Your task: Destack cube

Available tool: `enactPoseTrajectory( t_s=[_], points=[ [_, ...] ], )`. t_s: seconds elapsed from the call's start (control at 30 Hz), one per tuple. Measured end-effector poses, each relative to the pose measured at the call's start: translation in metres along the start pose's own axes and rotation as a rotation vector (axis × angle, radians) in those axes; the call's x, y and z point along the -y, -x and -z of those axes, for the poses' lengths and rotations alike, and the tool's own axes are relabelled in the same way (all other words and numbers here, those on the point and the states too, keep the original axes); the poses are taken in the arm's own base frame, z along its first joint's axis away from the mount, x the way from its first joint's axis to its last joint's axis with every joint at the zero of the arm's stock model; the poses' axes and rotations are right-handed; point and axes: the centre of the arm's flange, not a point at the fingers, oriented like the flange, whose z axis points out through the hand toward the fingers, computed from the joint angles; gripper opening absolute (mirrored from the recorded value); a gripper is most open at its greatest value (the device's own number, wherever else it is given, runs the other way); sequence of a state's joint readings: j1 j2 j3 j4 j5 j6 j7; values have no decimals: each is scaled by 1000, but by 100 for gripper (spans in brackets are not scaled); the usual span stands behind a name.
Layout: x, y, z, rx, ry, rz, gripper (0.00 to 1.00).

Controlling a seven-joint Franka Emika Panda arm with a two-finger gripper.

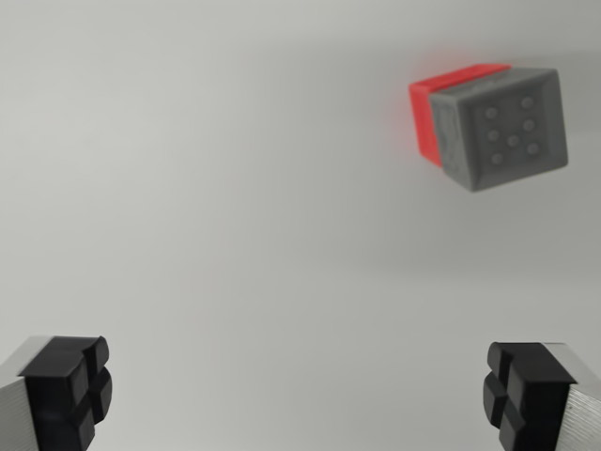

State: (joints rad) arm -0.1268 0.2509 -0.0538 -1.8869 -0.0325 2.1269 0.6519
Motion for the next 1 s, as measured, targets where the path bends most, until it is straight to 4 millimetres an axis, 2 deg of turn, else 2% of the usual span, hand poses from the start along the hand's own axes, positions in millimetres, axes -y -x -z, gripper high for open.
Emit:
enactPoseTrajectory(
  t_s=[1.0],
  points=[
    [-30,-66,-82,9,-20,165,100]
  ],
)
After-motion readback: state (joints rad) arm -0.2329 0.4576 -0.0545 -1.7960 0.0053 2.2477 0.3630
